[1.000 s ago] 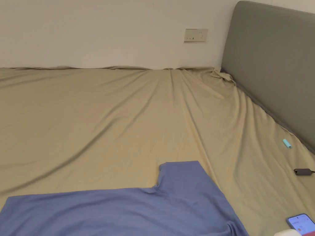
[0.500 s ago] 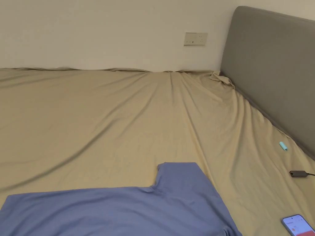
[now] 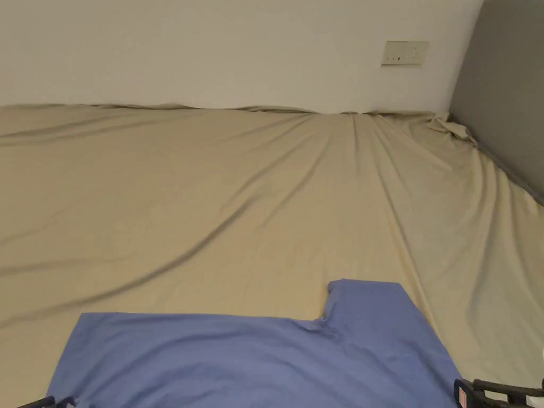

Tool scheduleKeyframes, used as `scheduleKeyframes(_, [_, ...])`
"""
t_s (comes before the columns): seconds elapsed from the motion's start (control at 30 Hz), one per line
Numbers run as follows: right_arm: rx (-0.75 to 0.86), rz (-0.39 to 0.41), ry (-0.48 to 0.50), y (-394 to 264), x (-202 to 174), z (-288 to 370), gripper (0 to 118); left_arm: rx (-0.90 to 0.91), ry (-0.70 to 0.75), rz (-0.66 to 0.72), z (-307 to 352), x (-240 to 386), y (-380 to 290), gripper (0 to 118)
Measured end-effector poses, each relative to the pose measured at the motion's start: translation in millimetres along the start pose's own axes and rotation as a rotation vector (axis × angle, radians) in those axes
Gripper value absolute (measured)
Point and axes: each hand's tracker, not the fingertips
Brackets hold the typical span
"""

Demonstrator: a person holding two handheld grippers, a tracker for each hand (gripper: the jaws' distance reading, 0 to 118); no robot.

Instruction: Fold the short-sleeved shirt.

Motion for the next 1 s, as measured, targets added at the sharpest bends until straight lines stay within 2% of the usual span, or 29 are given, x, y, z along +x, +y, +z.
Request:
scheduleKeyframes(0.03, [0.033,-0.003,0.014,1.5,-7.7,-3.8,105,0.009,-0.027,-0.002,-3.3,7.8,0.1,108])
scheduleKeyframes(0.07, [0.047,0.004,0.02,2.9,-17.0,-9.4,78,0.017,-0.051,-0.011,-6.4,15.5,0.0,77])
scheduleKeyframes(0.1, [0.048,0.008,0.019,3.2,-27.2,-17.4,34,0.023,-0.068,-0.027,-11.8,24.5,-1.3,18])
scheduleKeyframes(0.13, [0.037,0.014,0.014,2.8,-36.5,-27.7,3,0.016,-0.069,-0.054,-19.3,33.2,-1.4,0])
scheduleKeyframes(0.2, [0.01,0.006,0.035,-2.3,-50.4,-47.4,3,-0.017,-0.081,-0.069,-37.5,43.2,-3.3,0])
scheduleKeyframes(0.23, [-0.019,-0.003,0.115,-4.4,-56.2,-56.1,3,-0.048,-0.126,-0.083,-54.1,39.2,1.7,0])
scheduleKeyframes(0.27, [-0.031,-0.012,0.15,-6.2,-60.0,-61.3,3,-0.06,-0.144,-0.081,-65.8,35.6,7.2,0])
scheduleKeyframes(0.37, [-0.048,-0.008,0.174,-10.9,-68.5,-71.4,3,-0.059,-0.105,-0.098,-105.3,26.3,39.7,0])
scheduleKeyframes(0.43, [-0.068,0.01,0.183,-14.2,-67.3,-77.4,3,-0.032,-0.022,-0.139,-140.6,14.9,65.5,0])
scheduleKeyframes(0.47, [-0.071,0.016,0.175,-14.7,-66.9,-78.3,3,-0.028,0.052,-0.181,-157.1,9.9,74.4,9])
scheduleKeyframes(0.5, [-0.081,0.019,0.168,-15.8,-64.1,-80.4,3,-0.036,0.123,-0.22,-174.1,12.0,80.7,53])
scheduleKeyframes(0.53, [-0.095,0.017,0.161,-17.4,-59.7,-83.3,3,-0.104,0.197,-0.237,-196.2,8.2,87.1,117])
scheduleKeyframes(0.57, [-0.104,0.011,0.151,-19.0,-56.3,-85.4,3,-0.096,0.218,-0.259,-204.6,3.5,94.0,118])
scheduleKeyframes(0.73, [-0.136,-0.044,0.114,-26.5,-35.5,-88.4,3,-0.209,0.185,-0.136,-238.2,9.1,107.3,118])
scheduleKeyframes(0.83, [-0.149,-0.049,0.083,-26.2,-29.9,-90.0,3,-0.227,0.211,-0.157,-248.7,11.3,98.6,117])
scheduleKeyframes(0.87, [-0.154,-0.044,0.07,-25.7,-27.9,-91.5,3,-0.205,0.22,-0.172,-243.0,15.6,99.8,112])
scheduleKeyframes(0.9, [-0.159,-0.039,0.057,-24.7,-26.4,-92.6,3,-0.176,0.221,-0.191,-243.7,11.7,98.2,99])
scheduleKeyframes(0.93, [-0.165,-0.04,0.045,-23.4,-24.8,-94.1,3,-0.157,0.175,-0.222,-240.3,15.2,99.9,73])
scheduleKeyframes(0.97, [-0.177,-0.063,0.034,-21.9,-22.6,-96.5,3,-0.141,0.155,-0.245,-234.4,20.3,99.7,42])
scheduleKeyframes(1.0, [-0.192,-0.117,0.029,-21.7,-19.3,-100.4,3,-0.103,0.145,-0.259,-228.8,24.9,98.1,14])
